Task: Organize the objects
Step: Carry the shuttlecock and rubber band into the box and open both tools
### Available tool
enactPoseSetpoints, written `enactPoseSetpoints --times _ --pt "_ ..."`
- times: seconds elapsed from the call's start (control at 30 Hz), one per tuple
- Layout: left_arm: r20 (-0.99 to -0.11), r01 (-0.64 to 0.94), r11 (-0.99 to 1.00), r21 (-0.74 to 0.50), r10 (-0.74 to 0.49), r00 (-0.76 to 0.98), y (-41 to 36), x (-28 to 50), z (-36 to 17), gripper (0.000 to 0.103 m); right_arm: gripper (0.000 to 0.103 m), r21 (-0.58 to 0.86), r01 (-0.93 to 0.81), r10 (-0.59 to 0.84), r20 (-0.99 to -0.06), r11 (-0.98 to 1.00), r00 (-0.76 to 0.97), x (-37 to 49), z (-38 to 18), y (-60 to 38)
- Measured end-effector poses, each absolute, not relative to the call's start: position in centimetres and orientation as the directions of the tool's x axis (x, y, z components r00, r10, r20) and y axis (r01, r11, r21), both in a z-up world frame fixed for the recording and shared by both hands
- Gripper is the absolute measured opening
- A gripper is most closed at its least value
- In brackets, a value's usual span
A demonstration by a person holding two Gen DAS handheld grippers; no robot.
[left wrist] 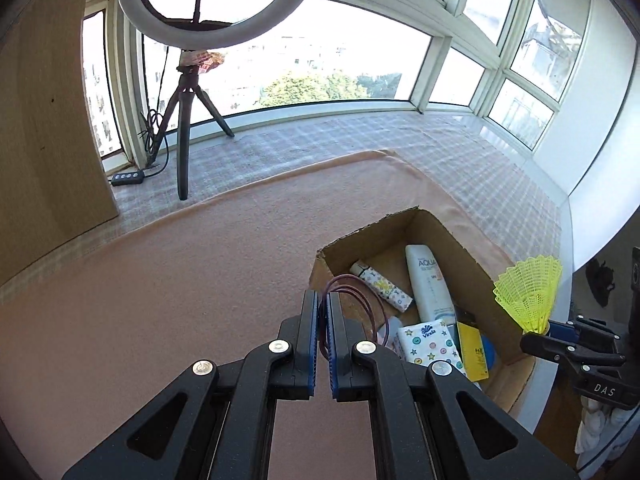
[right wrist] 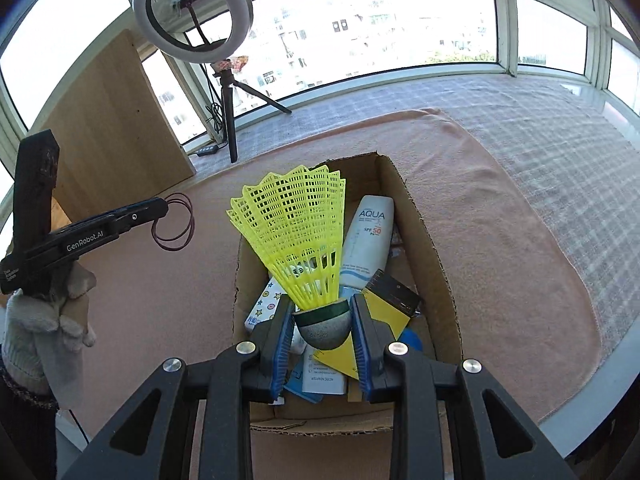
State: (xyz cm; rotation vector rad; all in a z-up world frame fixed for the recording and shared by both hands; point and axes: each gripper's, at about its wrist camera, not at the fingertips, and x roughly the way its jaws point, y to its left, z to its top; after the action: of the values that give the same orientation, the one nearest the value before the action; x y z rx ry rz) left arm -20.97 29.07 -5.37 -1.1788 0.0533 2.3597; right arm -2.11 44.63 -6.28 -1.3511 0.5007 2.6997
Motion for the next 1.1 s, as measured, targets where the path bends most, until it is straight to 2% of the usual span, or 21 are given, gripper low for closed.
enactPoseSetpoints --times 0.27,0.7,0.73,0.77,0.8,0.83,0.87,0.93,1.1 --pt "-0.781 -0.469 -0.867 -0.17 0.408 -0.472 34.2 -22.8 -7.0 0.004 0.025 0.255 -0.231 -0.069 -0.797 -0.939 -0.601 -0.7 -6.9 46.4" --pt "-0.805 -0.479 -0.862 -0.163 0.397 -0.441 37.0 -24.8 -8.4 0.005 0.025 0.274 -0.228 -0.091 -0.801 -0.934 -0.591 -0.6 -7.6 47.5" --pt "-0.806 -0.478 -0.863 -0.162 0.395 -0.441 37.1 -24.8 -8.5 0.008 0.026 0.28 -0.224 -0.097 -0.799 -0.934 -0.593 -0.6 -7.6 47.5" --pt "-0.809 -0.477 -0.865 -0.159 0.391 -0.439 37.2 -24.9 -8.5 0.022 0.028 0.285 -0.218 -0.105 -0.798 -0.933 -0.593 -0.6 -7.6 47.4" --pt "-0.81 -0.475 -0.865 -0.158 0.389 -0.439 37.2 -24.9 -8.6 0.041 0.03 0.287 -0.214 -0.109 -0.798 -0.934 -0.593 -0.7 -7.6 47.4" --pt "-0.807 -0.476 -0.865 -0.158 0.391 -0.443 37.2 -24.9 -8.6 0.047 0.039 0.284 -0.212 -0.107 -0.797 -0.935 -0.594 -0.7 -7.5 47.3" --pt "-0.805 -0.478 -0.864 -0.157 0.392 -0.445 37.3 -24.9 -8.6 0.05 0.048 0.278 -0.211 -0.102 -0.797 -0.937 -0.596 -0.7 -7.5 47.2" --pt "-0.809 -0.484 -0.862 -0.147 0.387 -0.443 37.4 -24.8 -8.7 0.05 0.053 0.267 -0.213 -0.088 -0.792 -0.94 -0.604 -0.7 -7.3 47.0" --pt "-0.814 -0.481 -0.865 -0.143 0.38 -0.44 37.4 -25.0 -8.9 0.05 0.053 0.264 -0.213 -0.087 -0.796 -0.941 -0.599 -1.0 -7.3 46.8"
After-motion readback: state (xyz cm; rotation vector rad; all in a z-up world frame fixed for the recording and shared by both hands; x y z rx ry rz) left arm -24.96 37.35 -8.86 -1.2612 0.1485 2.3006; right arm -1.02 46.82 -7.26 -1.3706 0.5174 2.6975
